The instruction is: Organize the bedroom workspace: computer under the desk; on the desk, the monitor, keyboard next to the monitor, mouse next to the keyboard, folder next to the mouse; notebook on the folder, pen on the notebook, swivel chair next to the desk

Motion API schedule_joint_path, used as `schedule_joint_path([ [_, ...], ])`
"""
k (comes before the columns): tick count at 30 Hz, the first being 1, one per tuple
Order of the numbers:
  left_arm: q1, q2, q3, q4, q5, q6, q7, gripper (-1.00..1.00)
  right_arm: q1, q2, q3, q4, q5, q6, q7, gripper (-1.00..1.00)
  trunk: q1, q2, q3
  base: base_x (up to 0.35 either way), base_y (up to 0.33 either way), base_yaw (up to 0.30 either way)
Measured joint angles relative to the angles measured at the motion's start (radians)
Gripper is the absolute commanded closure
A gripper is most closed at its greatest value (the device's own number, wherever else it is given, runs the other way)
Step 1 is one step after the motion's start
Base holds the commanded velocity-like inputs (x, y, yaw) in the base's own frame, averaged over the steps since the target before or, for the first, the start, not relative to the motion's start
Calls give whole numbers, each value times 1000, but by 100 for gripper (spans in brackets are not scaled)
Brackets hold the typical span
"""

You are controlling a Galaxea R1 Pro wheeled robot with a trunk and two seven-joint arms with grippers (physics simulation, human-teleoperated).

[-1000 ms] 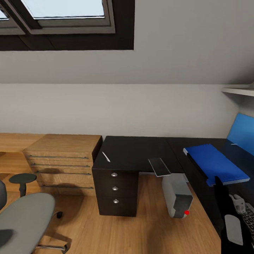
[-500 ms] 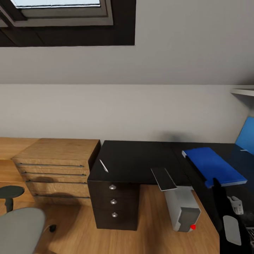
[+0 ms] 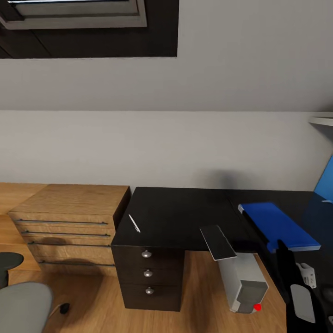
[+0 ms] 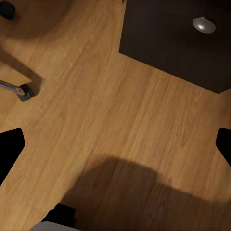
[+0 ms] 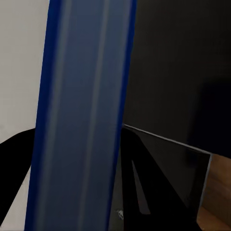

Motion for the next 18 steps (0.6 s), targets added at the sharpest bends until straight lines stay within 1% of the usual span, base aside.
schedule_joint_path([
  [1,0,0,0,0,0,0,0,-100,0,0,0,0,-16,0,1,100,0,0,0,3,0,0],
  [2,0,0,0,0,0,0,0,-100,0,0,1,-1,-49,-1,4,100,0,0,0,1,0,0],
  [3,0,-1,0,0,0,0,-1,-100,0,0,1,-1,-68,-1,6,100,0,0,0,0,0,0],
  [4,0,-1,0,-4,1,0,0,-100,0,0,2,-5,-79,0,5,100,0,0,0,0,0,0],
  [6,0,0,0,-9,1,0,1,-100,0,3,3,-7,-81,0,5,100,0,0,0,0,0,0],
  [7,0,-3,1,-11,2,0,3,-100,0,14,2,-9,-81,-1,1,100,0,0,0,0,0,0],
  [10,0,-10,0,-11,3,0,4,-100,0,20,1,-9,-81,-2,-14,100,0,0,0,0,0,-36],
  [12,0,-14,0,-11,3,0,4,-100,0,21,2,-9,-82,-2,-26,100,0,0,0,0,0,-175],
  [18,0,-15,0,-10,3,0,6,-100,0,21,3,-10,-82,-2,-29,100,0,0,0,0,0,-244],
])
